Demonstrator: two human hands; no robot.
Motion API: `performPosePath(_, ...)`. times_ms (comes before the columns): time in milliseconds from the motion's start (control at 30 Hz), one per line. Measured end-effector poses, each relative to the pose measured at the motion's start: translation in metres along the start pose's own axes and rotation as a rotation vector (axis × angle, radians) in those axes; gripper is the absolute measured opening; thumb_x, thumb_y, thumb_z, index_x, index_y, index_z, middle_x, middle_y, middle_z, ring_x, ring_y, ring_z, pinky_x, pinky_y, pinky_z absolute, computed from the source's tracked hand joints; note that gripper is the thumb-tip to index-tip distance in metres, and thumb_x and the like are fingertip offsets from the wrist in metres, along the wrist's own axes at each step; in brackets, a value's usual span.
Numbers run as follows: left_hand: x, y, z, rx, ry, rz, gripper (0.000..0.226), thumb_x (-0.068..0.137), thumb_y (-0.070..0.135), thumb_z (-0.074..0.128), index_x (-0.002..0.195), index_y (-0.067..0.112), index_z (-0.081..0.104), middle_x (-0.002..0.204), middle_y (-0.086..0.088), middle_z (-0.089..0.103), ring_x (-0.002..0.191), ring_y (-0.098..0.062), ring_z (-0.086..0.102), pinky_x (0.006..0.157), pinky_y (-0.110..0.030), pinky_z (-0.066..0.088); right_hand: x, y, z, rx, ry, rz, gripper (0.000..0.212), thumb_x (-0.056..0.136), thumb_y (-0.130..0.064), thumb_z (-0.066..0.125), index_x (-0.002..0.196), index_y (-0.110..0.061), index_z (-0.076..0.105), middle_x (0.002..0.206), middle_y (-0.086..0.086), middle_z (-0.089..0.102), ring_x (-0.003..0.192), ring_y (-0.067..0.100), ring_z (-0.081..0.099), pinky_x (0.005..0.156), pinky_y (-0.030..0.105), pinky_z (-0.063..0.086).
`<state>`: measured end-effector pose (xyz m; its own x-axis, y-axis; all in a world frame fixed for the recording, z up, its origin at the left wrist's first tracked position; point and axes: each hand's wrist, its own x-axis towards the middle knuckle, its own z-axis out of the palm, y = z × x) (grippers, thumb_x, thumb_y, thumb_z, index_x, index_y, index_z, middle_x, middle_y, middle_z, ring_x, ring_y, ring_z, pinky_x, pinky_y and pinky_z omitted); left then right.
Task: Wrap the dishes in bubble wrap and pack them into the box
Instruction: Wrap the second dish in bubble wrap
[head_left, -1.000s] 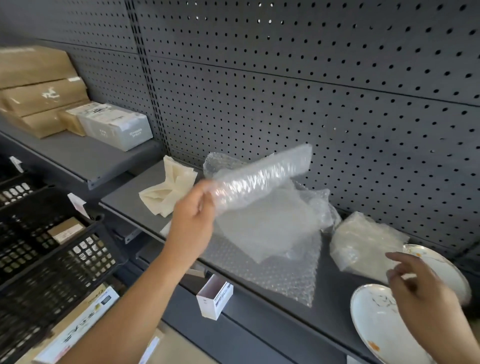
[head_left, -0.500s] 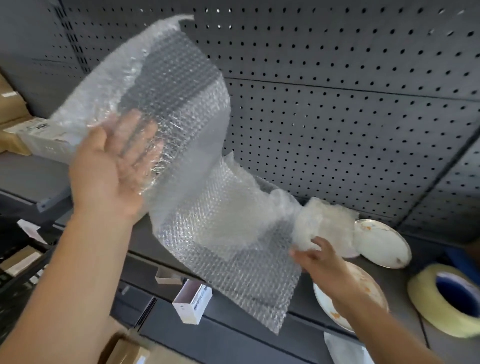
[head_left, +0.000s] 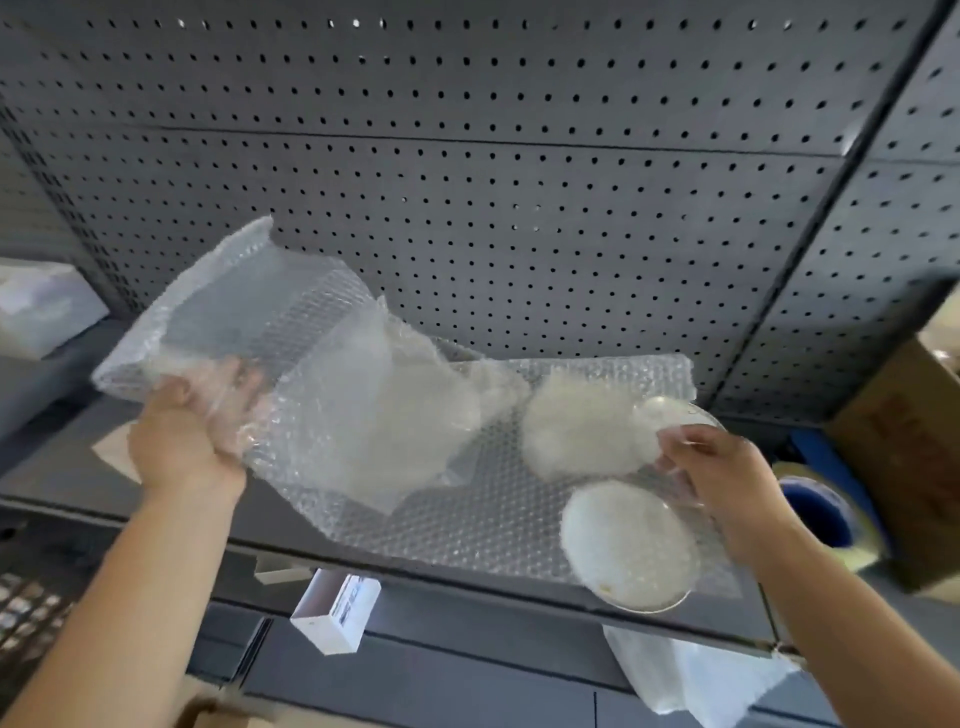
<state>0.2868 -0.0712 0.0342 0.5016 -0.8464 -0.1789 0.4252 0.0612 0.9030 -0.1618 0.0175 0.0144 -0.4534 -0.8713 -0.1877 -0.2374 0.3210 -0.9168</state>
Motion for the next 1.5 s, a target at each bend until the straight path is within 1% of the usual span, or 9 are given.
performPosePath(200,-0.004,-0.055,-0.011,0.245,0.177,-0.052,0.022,0.1,0.027,0.053,0.079,0.022,0.055,0.081,0.007,0.057,0.079,-0.016,0.063,0.042,-0.016,0.047,0.002,0.022,-0.033,0.114,0.076,0.09,0.011,0.097,-0.023,0.067,0.102,-0.014,0.072,0.074,0.002,0.073,0.081,0.021,0.069,0.072,0.033,0.053)
performPosePath(267,-0.005,-0.062,-0.019,0.385,0.283,0.037,0.015,0.089,0.03,0.064,0.092,0.016,0.062,0.091,-0.003,0.066,0.095,-0.024,0.066,0.062,-0.024,0.052,0.0,0.027,-0.037,0.129,0.096,0.096,0.015,0.098,-0.024,0.066,0.107,-0.014,0.072,0.081,0.005,0.076,0.085,0.023,0.071,0.071,0.033,0.054)
performPosePath(367,0.015,-0.074,-0.043,0.565,0.334,0.14,0.089,0.075,0.05,0.075,0.142,0.002,0.043,0.135,-0.017,0.061,0.119,-0.032,0.062,0.102,-0.049,0.051,-0.003,0.034,-0.041,0.283,0.108,0.173,0.023,0.102,-0.022,0.055,0.106,-0.005,0.07,0.093,0.015,0.075,0.083,0.031,0.067,0.071,0.038,0.055)
performPosePath(533,0.091,-0.108,-0.109,1.09,0.293,0.351,0.106,0.074,0.089,0.05,0.151,0.019,0.036,0.138,-0.033,0.049,0.128,-0.056,0.05,0.098,-0.07,0.046,-0.021,0.035,-0.047,0.444,0.016,0.167,0.027,0.105,-0.005,0.04,0.109,0.0,0.066,0.099,0.02,0.073,0.083,0.029,0.074,0.065,0.03,0.059)
performPosePath(667,-0.078,-0.064,0.016,1.29,-0.453,0.923,0.063,0.099,0.046,0.055,0.154,0.021,0.036,0.16,-0.014,0.032,0.151,-0.036,0.026,0.116,-0.059,0.034,-0.036,0.055,-0.049,0.072,0.013,0.032,0.043,0.097,0.012,0.04,0.103,-0.017,0.071,0.09,0.005,0.078,0.085,0.025,0.073,0.076,0.035,0.058)
performPosePath(767,-0.136,-0.098,0.039,1.413,-1.02,0.997,0.09,0.092,0.076,0.042,0.163,0.027,0.016,0.171,0.002,0.012,0.158,-0.021,0.007,0.127,-0.05,0.013,-0.051,0.07,-0.045,-0.375,0.009,-0.106,0.04,0.095,0.005,0.047,0.08,-0.028,0.063,0.061,-0.003,0.058,0.052,0.011,0.048,0.05,0.018,0.041)
performPosePath(933,-0.156,-0.156,0.055,1.656,-1.309,0.979,0.096,0.089,0.081,0.03,0.157,0.038,-0.023,0.165,0.01,-0.029,0.15,-0.009,-0.031,0.126,-0.043,-0.012,-0.056,0.071,-0.034,-0.446,-0.132,-0.074,0.037,0.092,0.006,0.053,0.084,-0.029,0.06,0.072,-0.006,0.065,0.054,-0.001,0.06,0.049,0.01,0.042)
performPosePath(1133,-0.146,-0.173,0.048,1.67,-1.25,1.059,0.072,0.102,0.069,0.019,0.163,0.033,0.01,0.169,0.0,0.016,0.156,-0.024,0.014,0.122,-0.053,0.019,-0.041,0.062,-0.019,-0.414,-0.147,0.063,0.021,0.092,-0.018,0.068,0.108,-0.029,0.058,0.098,-0.008,0.065,0.085,0.005,0.061,0.061,0.014,0.045)
performPosePath(1500,-0.176,-0.169,0.026,1.493,-1.118,1.19,0.048,0.104,0.034,0.036,0.148,0.023,0.052,0.15,0.001,0.054,0.139,-0.023,0.052,0.108,-0.05,0.049,-0.065,0.033,-0.066,-0.537,0.007,0.11,0.007,0.1,-0.016,0.051,0.106,-0.017,0.055,0.079,0.01,0.062,0.06,0.027,0.062,0.051,0.031,0.047)
